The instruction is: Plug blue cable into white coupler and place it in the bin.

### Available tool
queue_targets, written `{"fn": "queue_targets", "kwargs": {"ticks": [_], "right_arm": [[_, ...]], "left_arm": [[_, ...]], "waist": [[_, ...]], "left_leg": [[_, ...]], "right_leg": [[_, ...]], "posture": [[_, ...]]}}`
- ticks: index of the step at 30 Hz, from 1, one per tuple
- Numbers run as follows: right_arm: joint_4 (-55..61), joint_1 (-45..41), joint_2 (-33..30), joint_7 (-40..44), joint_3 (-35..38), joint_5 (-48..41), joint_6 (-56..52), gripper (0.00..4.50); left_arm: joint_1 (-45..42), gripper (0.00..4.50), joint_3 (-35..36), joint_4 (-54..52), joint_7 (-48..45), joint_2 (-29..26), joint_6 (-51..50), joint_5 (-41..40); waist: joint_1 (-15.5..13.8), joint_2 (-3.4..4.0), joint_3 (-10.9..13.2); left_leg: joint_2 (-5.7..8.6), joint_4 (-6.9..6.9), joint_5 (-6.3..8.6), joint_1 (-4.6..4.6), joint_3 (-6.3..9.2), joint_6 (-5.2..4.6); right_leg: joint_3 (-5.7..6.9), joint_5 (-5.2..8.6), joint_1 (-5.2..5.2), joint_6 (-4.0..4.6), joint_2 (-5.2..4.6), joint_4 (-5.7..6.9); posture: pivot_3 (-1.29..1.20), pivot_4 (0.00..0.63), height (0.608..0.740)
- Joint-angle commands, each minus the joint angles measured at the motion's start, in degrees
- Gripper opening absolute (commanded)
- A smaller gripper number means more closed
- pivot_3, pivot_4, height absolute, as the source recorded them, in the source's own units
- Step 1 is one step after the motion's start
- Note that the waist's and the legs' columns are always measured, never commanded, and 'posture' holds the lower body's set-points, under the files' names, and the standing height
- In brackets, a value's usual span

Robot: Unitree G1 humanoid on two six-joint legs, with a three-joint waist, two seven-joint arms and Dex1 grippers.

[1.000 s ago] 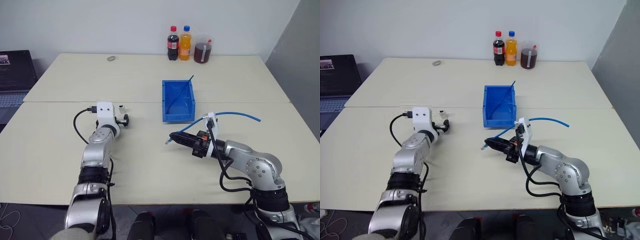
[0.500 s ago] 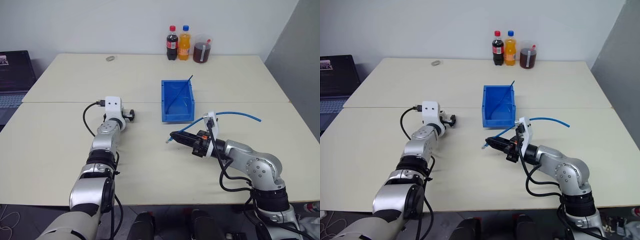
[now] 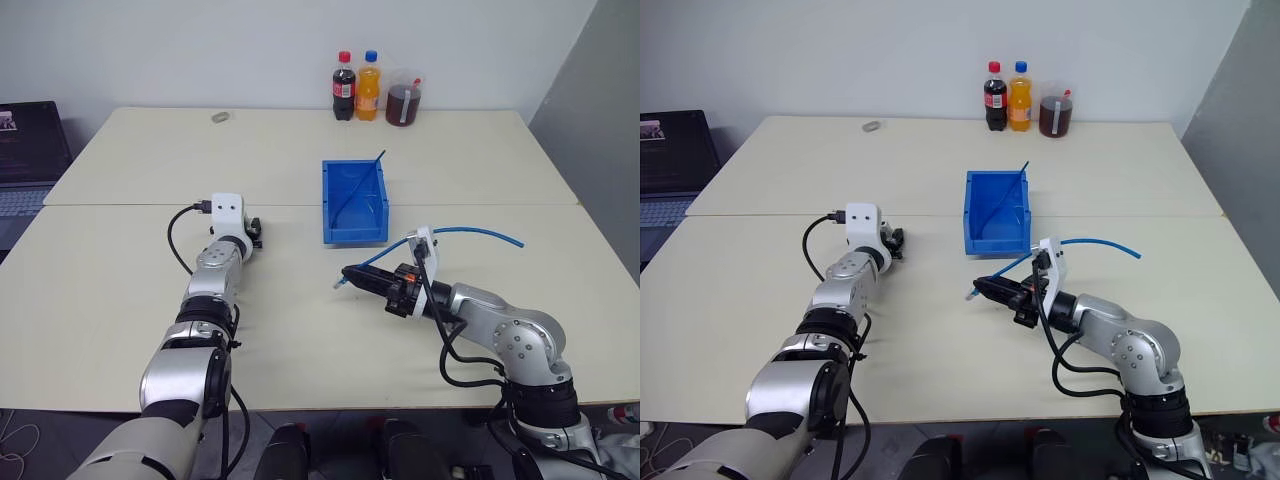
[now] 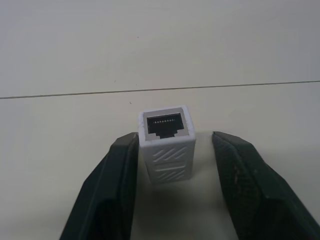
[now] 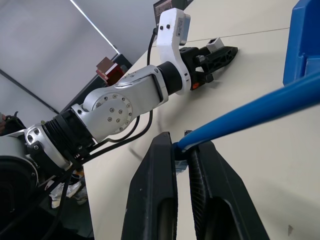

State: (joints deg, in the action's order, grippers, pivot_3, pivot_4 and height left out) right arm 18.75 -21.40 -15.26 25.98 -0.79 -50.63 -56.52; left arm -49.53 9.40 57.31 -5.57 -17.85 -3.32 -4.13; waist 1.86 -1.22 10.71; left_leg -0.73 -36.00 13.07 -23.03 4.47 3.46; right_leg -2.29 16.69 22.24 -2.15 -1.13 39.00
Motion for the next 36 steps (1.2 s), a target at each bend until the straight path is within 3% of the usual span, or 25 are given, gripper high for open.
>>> {"fn": "queue_targets", "kwargs": {"ticks": [1, 4, 9, 12, 16, 20, 30, 36], "right_arm": [[1.9, -0.2, 0.6, -0.6, 1.8, -0.9, 1.2, 0.05], [2.1, 0.1, 0.3, -0.7, 1.7, -0.5, 1.3, 0.05], [3.9, 1.2, -0.7, -0.7, 2.3, -1.0, 1.1, 0.05], [6.3, 2.6, -3.2, 0.3, 2.4, -0.6, 0.8, 0.05], [12.0, 6.9, -8.5, 2.7, 1.7, 0.2, 1.5, 0.05], [15.6, 10.0, -13.0, 5.2, -1.7, 5.5, 5.6, 0.05], [15.2, 13.4, -17.4, 10.8, -10.7, 19.5, 19.2, 0.05], [7.1, 6.2, -15.7, 15.7, -15.8, 28.3, 30.1, 0.05]], "left_arm": [[-1.2, 1.40, -0.2, 0.6, 0.3, -1.1, 1.7, 1.0], [-0.3, 0.82, -1.0, -0.1, -1.2, -1.3, 2.3, 1.4], [4.3, 0.79, -3.7, -7.6, -11.0, -2.8, 1.7, 1.1], [9.3, 0.79, -6.6, -18.4, -21.1, -4.7, -2.2, -0.6], [19.4, 0.79, -12.5, -41.5, -41.7, -11.5, -9.3, -6.8], [23.6, 0.79, -17.0, -52.3, -53.7, -16.8, -13.2, -10.0], [23.1, 0.79, -26.2, -53.1, -66.4, -21.4, -11.7, -6.2], [21.9, 0.79, -29.5, -48.5, -68.2, -20.6, -6.2, -1.9]], "waist": [[0.0, 0.00, 0.0], [0.0, 0.00, 0.0], [0.0, 0.00, 0.0], [0.0, 0.00, 0.0], [0.0, 0.01, 0.0], [0.0, 0.02, 0.0], [0.0, 0.02, 0.0], [0.0, 0.02, 0.0]], "left_leg": [[0.00, 0.00, 0.00, 0.00, 0.00, 0.00], [0.00, 0.00, 0.00, 0.00, 0.00, 0.00], [0.00, 0.01, 0.00, 0.01, -0.01, 0.00], [0.00, 0.01, 0.00, 0.00, -0.01, 0.01], [-0.01, 0.03, 0.00, -0.02, -0.03, 0.01], [-0.06, 0.04, 0.00, 0.01, 0.00, 0.02], [-0.08, -0.01, -0.01, 0.09, -0.03, -0.01], [-0.08, -0.04, -0.01, 0.10, -0.04, -0.01]], "right_leg": [[0.00, 0.00, 0.00, 0.00, 0.00, 0.00], [0.00, 0.00, 0.00, 0.00, 0.00, 0.00], [-0.02, 0.00, 0.00, 0.01, 0.00, 0.00], [-0.02, 0.00, 0.00, 0.01, 0.00, 0.00], [-0.05, 0.00, 0.01, 0.03, -0.02, -0.02], [-0.02, 0.03, -0.01, 0.07, 0.02, -0.01], [-0.06, 0.20, -0.05, -0.22, 0.08, -0.01], [-0.05, 0.20, -0.06, -0.22, 0.09, 0.00]], "posture": [[0.00, 0.150, 0.740], [0.00, 0.150, 0.740], [0.00, 0.150, 0.740], [0.00, 0.150, 0.740], [0.00, 0.150, 0.740], [0.00, 0.150, 0.740], [0.00, 0.150, 0.740], [0.00, 0.150, 0.740]]}}
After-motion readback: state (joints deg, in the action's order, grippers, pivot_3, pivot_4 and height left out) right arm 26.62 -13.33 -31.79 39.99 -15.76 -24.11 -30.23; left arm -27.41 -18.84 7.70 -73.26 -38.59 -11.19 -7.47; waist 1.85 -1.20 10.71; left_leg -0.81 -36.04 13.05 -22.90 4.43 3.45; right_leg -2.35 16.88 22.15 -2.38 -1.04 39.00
